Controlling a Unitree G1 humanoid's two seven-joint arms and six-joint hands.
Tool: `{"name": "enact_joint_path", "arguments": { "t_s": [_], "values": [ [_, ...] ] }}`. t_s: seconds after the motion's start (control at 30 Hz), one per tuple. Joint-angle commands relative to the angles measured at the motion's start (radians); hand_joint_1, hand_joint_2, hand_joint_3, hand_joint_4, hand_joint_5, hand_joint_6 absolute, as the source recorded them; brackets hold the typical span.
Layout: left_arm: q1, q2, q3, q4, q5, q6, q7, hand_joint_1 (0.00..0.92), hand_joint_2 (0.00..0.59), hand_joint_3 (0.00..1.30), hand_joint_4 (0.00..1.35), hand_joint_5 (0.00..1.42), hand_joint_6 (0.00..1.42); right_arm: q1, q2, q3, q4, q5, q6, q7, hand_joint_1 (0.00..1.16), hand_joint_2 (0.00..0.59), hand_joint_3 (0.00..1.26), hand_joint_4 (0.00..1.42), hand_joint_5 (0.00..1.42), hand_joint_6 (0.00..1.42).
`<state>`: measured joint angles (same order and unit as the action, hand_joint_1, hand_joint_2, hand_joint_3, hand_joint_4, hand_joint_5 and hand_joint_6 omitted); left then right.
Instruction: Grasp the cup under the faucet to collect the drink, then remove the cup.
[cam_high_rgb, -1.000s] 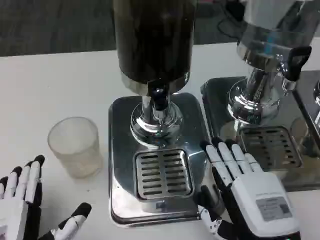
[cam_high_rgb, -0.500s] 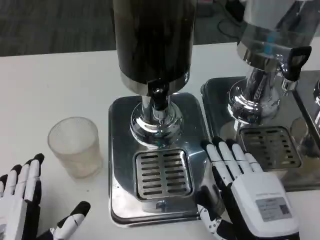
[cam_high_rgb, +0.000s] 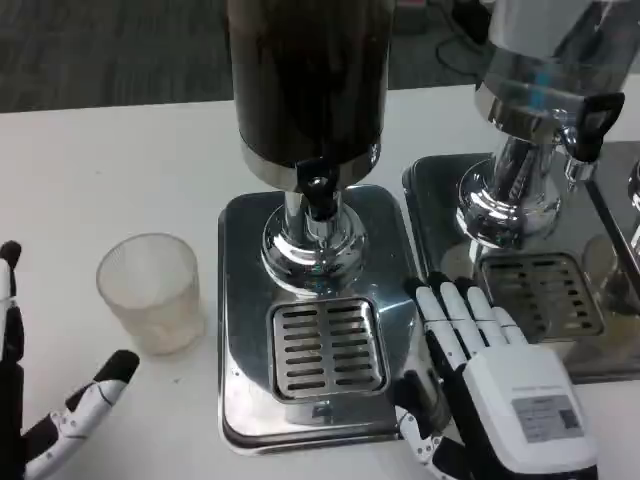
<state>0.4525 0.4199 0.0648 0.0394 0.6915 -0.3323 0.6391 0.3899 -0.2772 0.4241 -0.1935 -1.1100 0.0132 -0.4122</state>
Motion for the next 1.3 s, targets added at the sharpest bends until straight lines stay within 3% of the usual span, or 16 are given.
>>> {"name": "enact_joint_path", "arguments": {
  "t_s": [0.03,0.17,0.3,0.5,1.1,1.3],
  "values": [
    [-0.04,0.026,0.0,0.033,-0.046,0.001,-0.097,0.0,0.076,0.0,0.0,0.0,0.0,-0.009,0.006,-0.001,0.016,0.006,0.01,-0.018,0.5,0.503,0.03,0.0,0.0,0.09],
    [-0.116,0.036,0.002,0.115,-0.127,-0.009,-0.198,0.0,0.002,0.0,0.0,0.0,0.0,-0.011,0.011,0.002,0.019,0.006,0.014,-0.023,0.5,0.503,0.03,0.0,0.0,0.11],
    [-0.209,0.029,0.007,0.28,-0.243,-0.107,-0.243,0.0,0.0,0.0,0.0,0.0,0.0,-0.009,0.013,0.003,0.017,0.006,0.017,-0.024,0.5,0.503,0.03,0.0,0.0,0.11],
    [-0.326,0.007,-0.02,0.484,-0.272,-0.234,-0.221,0.0,0.0,0.0,0.0,0.0,0.0,-0.007,0.011,-0.003,0.01,0.007,0.019,-0.021,0.5,0.503,0.04,0.0,0.0,0.12],
    [-0.49,-0.003,-0.109,0.686,-0.23,-0.242,-0.202,0.183,0.012,0.0,0.0,0.02,0.0,-0.009,0.005,-0.006,0.001,0.01,0.02,-0.011,0.51,0.498,0.05,0.0,0.0,0.13],
    [-0.528,-0.009,-0.12,0.751,-0.25,-0.259,-0.194,0.195,0.014,0.0,0.0,0.07,0.04,-0.003,0.003,-0.009,-0.006,0.012,0.023,-0.011,0.51,0.495,0.05,0.0,0.0,0.13]
  ]
}}
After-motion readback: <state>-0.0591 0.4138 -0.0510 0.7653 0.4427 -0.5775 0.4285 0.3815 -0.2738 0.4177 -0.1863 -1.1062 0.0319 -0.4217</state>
